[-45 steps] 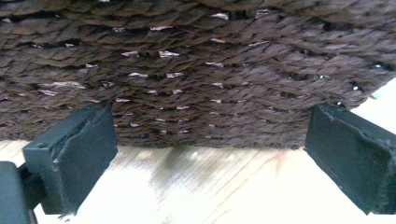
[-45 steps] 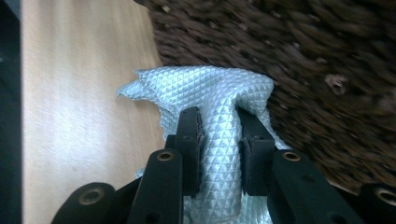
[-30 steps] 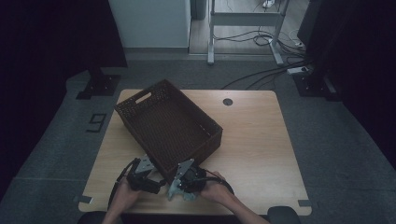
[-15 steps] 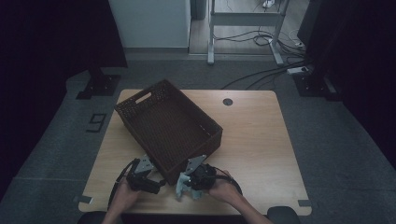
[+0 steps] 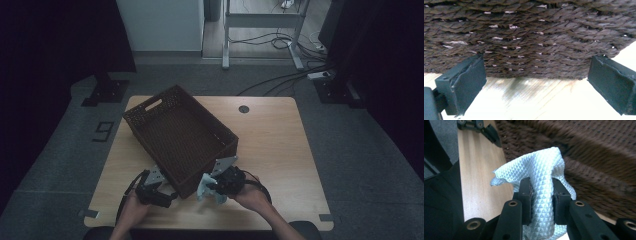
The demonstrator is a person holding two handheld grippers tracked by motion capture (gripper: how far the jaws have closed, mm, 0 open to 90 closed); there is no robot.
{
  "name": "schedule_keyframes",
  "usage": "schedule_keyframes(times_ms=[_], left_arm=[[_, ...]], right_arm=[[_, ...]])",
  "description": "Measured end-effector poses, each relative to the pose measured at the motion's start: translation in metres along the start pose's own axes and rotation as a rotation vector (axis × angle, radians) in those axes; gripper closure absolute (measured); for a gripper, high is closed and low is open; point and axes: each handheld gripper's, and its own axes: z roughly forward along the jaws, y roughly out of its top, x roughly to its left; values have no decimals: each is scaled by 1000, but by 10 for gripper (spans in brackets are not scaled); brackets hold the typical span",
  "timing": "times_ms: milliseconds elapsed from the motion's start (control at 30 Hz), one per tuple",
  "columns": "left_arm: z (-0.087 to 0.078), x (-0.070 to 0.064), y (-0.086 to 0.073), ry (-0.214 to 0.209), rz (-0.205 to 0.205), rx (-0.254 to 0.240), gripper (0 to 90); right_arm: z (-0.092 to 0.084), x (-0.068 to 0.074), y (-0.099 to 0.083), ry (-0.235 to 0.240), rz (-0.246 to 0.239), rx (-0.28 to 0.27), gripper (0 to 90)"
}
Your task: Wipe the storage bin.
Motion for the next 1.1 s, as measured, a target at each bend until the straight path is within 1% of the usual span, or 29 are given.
schedule_keyframes(times_ms=[33, 100, 167, 333, 467, 500, 567, 633, 667, 767, 833, 867, 900, 933, 967, 1033, 1067, 1100], left_arm=[[0, 0, 0, 0, 0, 0, 15], [0, 0, 0, 1, -1, 1, 14], [0, 0, 0, 2, -1, 1, 14], [0, 0, 0, 2, -1, 2, 14], [0, 0, 0, 6, -3, 2, 14], [0, 0, 0, 6, -4, 2, 14], [0, 1, 0, 5, -6, 2, 13], [0, 1, 0, 3, -10, 3, 10], [0, 1, 0, 3, -10, 3, 9], [0, 1, 0, 3, -13, 4, 8], [0, 1, 0, 3, -13, 4, 8], [0, 1, 0, 3, -13, 4, 8], [0, 1, -1, 3, -14, 4, 8], [0, 1, -1, 3, -14, 4, 8], [0, 1, 0, 3, -14, 5, 8], [1, 1, -1, 3, -15, 6, 8], [1, 1, -1, 3, -15, 6, 8], [1, 1, 0, 4, -15, 7, 8]], right_arm=[[0, 0, 0, 0, 0, 0, 720], [-8, -4, 3, -15, 2, -4, 720], [-12, -7, 4, -23, 4, -9, 719], [-16, -10, 1, -34, 11, -8, 719], [-22, -15, -5, -51, 24, -1, 719], [-26, -19, -9, -65, 33, -2, 719], [-29, -21, -11, -70, 39, -1, 719], [-37, -27, -17, -95, 59, 1, 719], [-37, -27, -17, -95, 59, 1, 719], [-46, -34, -24, -116, 77, -2, 718], [-55, -40, -30, -140, 101, -3, 718], [-55, -40, -30, -140, 101, -3, 718], [-61, -44, -35, -154, 112, -3, 719], [-61, -44, -35, -154, 112, -3, 719], [-67, -48, -40, -171, 128, -4, 718], [-72, -52, -45, -186, 143, -5, 718], [-72, -52, -45, -186, 143, -5, 718], [-77, -56, -50, -200, 156, -6, 719]])
